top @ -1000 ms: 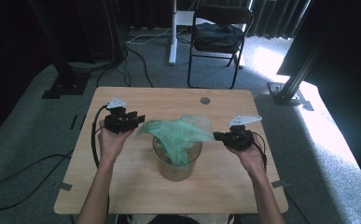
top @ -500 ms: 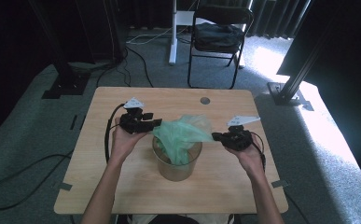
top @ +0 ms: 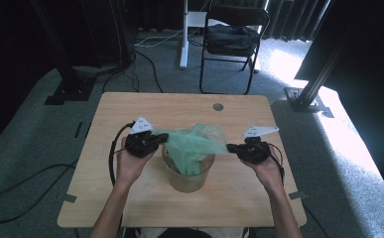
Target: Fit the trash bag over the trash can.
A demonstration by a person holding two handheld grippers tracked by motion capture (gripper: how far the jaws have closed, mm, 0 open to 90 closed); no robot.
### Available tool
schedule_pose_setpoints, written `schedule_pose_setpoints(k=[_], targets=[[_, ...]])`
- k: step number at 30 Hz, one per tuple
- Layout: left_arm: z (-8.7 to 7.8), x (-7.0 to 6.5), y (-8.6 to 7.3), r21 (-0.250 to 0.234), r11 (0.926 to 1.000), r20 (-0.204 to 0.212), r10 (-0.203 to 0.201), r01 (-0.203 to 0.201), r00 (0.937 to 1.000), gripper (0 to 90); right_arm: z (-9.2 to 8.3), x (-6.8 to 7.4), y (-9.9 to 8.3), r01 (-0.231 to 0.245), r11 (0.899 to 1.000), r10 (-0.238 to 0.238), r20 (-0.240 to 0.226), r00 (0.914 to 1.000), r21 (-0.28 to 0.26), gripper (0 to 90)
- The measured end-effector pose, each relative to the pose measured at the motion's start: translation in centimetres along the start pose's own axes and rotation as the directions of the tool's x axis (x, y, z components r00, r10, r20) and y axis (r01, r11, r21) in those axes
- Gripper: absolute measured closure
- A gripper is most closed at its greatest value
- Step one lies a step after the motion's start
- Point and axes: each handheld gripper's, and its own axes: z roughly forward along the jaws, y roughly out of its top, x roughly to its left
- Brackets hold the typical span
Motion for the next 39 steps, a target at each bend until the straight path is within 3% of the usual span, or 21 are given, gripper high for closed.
schedule_pose_setpoints(k=[3,7,17,28,33,39], targets=[[-1.0,-0.6,-0.9,-0.010,0.9999,0.008,-0.007,0.007,0.9999,90.0,-0.2,0.1,-0.4,-0.007,1.000,0.007,-0.007,1.0000,-0.001,89.7],[-2.1,-0.9,-2.4,-0.040,0.9977,0.033,-0.053,0.055,0.9980,90.0,-0.4,0.6,-0.9,-0.013,1.000,0.013,-0.015,0.9998,-0.011,89.7],[-2.9,-2.0,-5.3,-0.063,0.9916,0.060,-0.109,0.113,0.9922,90.0,-0.3,1.9,-1.5,0.002,1.000,-0.002,-0.032,0.9995,-0.011,89.7],[-2.8,-3.3,-7.1,-0.051,0.9914,0.083,-0.116,0.121,0.9897,90.0,0.1,3.0,-2.2,0.018,1.000,-0.017,-0.057,0.9982,0.007,89.7],[-2.5,-3.3,-8.1,-0.027,0.9905,0.098,-0.132,0.135,0.9864,90.0,0.4,3.3,-2.6,0.016,1.000,-0.015,-0.077,0.9969,0.012,89.8],[-2.3,-3.5,-8.7,-0.011,0.9911,0.094,-0.131,0.133,0.9868,90.0,0.5,3.5,-2.9,0.018,1.000,-0.016,-0.083,0.9964,0.018,89.7]])
